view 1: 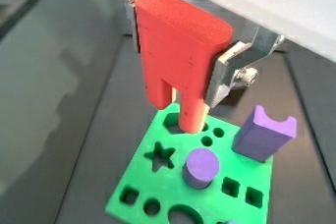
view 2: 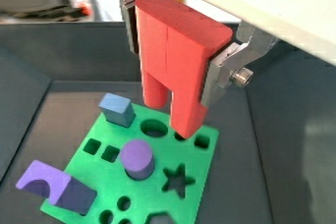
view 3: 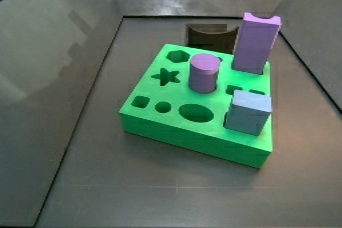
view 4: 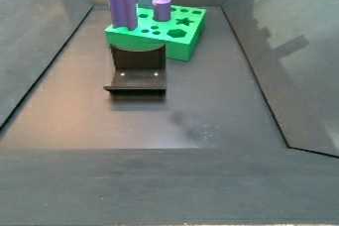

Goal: Pick up the square-circle object. Move up. Rotate the square-circle object. Move to above the board. Insert the square-circle object.
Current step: Move to above the board.

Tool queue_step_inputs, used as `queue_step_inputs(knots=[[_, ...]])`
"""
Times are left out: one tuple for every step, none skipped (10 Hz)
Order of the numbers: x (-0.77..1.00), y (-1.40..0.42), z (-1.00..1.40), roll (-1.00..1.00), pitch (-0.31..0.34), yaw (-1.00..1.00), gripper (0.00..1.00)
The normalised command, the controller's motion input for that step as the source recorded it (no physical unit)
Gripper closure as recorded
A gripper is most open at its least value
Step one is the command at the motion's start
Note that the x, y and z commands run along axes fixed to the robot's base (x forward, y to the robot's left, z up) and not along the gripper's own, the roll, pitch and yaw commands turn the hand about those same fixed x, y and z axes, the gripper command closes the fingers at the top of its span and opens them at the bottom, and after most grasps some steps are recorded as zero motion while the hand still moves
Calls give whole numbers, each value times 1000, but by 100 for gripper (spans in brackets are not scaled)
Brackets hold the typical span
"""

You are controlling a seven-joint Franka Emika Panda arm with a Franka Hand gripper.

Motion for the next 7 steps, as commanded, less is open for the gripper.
queue_step_inputs(knots=[[101, -253, 74, 14, 164, 1000, 100], [65, -146, 47, 17, 169, 1000, 100], [58, -103, 38, 18, 178, 1000, 100], [60, -75, 27, 20, 193, 1000, 100], [61, -55, 31, 25, 217, 1000, 100], [64, -43, 23, 33, 269, 1000, 100], [64, -36, 23, 40, 255, 847, 100]])
